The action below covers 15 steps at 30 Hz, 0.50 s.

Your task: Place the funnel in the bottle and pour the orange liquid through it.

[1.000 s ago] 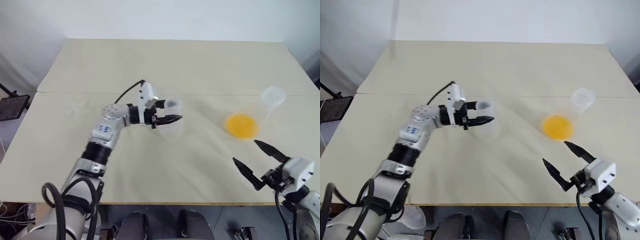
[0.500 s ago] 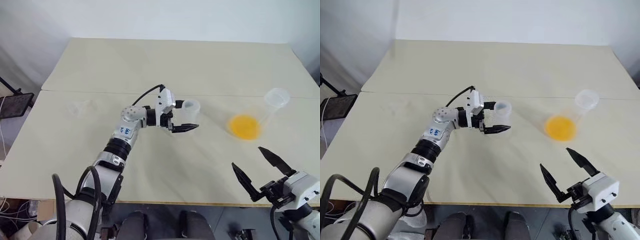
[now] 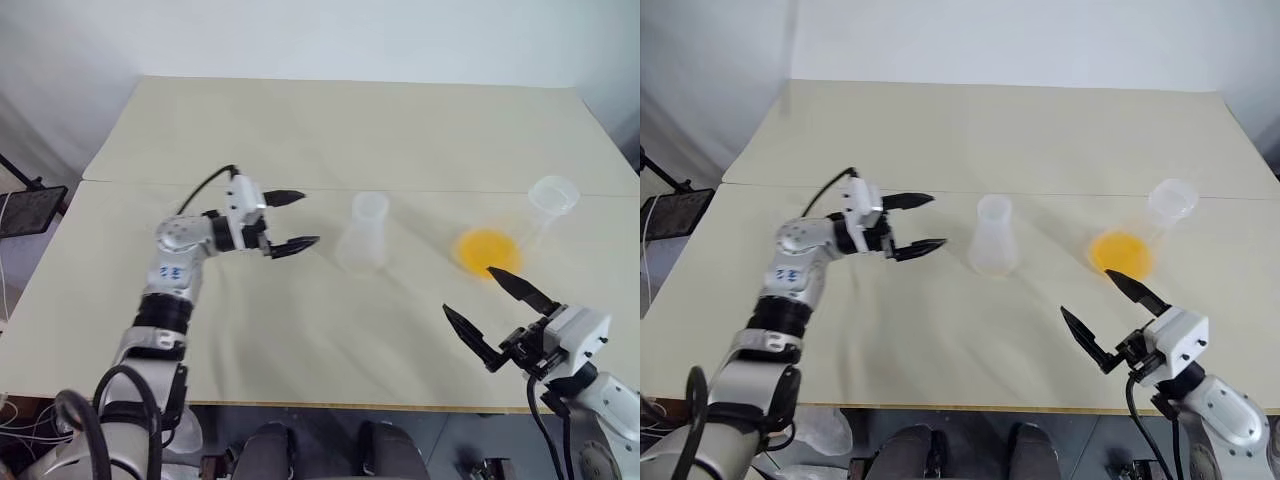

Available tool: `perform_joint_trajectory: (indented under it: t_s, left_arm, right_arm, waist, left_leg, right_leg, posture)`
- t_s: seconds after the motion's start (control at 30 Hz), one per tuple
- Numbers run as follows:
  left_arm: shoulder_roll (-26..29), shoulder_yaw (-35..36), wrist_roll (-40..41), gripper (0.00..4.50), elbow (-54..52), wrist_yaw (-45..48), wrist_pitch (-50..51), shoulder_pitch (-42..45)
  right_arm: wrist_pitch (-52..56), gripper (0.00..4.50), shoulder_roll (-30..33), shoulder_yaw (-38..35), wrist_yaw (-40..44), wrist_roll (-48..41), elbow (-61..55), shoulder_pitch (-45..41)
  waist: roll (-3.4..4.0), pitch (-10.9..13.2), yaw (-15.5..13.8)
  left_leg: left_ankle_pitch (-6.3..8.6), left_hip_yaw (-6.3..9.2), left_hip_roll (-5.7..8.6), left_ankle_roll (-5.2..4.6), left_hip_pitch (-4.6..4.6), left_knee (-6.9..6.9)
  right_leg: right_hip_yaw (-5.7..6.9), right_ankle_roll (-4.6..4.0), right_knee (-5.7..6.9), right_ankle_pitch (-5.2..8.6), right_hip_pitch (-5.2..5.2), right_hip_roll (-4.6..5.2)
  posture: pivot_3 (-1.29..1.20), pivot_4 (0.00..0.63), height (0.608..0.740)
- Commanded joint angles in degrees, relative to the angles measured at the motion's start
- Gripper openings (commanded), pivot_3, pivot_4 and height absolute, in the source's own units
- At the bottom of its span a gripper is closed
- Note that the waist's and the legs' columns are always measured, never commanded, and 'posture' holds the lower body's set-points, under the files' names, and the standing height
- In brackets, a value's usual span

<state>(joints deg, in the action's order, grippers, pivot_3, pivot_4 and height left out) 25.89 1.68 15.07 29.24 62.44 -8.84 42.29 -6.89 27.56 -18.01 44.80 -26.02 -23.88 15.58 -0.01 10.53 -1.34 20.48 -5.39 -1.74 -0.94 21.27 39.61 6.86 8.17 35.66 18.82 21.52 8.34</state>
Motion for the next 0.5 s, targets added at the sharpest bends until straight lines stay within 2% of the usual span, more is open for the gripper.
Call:
perform_joint_trajectory:
  t_s: [0.03,0.23,0.4,0.5]
  left_arm:
    - [3.8,6.1,2.9,4.44,-11.0,-3.8,0.1,-7.1]
    - [7.6,17.1,7.6,4.44,-26.7,-12.3,7.0,-24.2]
    - [3.8,27.2,9.6,4.44,-35.0,-20.1,7.3,-42.4]
    - [-0.8,33.4,11.6,4.44,-37.5,-26.5,7.4,-50.0]
  right_arm:
    - [1.3,4.50,2.0,1.7,2.8,-2.7,1.3,-4.2]
    - [4.6,4.50,4.2,8.4,9.8,-4.8,4.7,-13.2]
    - [7.4,4.50,4.5,13.3,14.5,-5.4,8.1,-21.2]
    - [8.0,4.50,3.9,14.9,16.3,-5.3,10.4,-24.6]
  waist:
    - [0.00,0.0,0.3]
    - [-0.01,0.0,1.1]
    - [-0.07,0.0,1.6]
    - [-0.15,0.0,1.3]
  left_leg:
    - [0.00,0.02,-0.01,0.00,-0.01,0.02]
    - [0.00,0.09,-0.07,0.00,-0.06,0.03]
    - [0.07,0.12,-0.14,-0.11,-0.10,0.03]
    - [0.08,0.13,-0.15,-0.12,-0.06,0.10]
  right_leg:
    - [0.01,0.00,0.02,0.00,-0.01,0.01]
    - [0.01,-0.01,0.14,0.00,-0.01,0.07]
    - [0.00,0.00,0.19,0.00,-0.04,0.22]
    - [0.03,0.00,0.15,0.00,-0.06,0.23]
  posture:
    - [0.00,0.150,0.740]
    - [0.00,0.150,0.740]
    - [0.00,0.150,0.740]
    - [0.00,0.150,0.740]
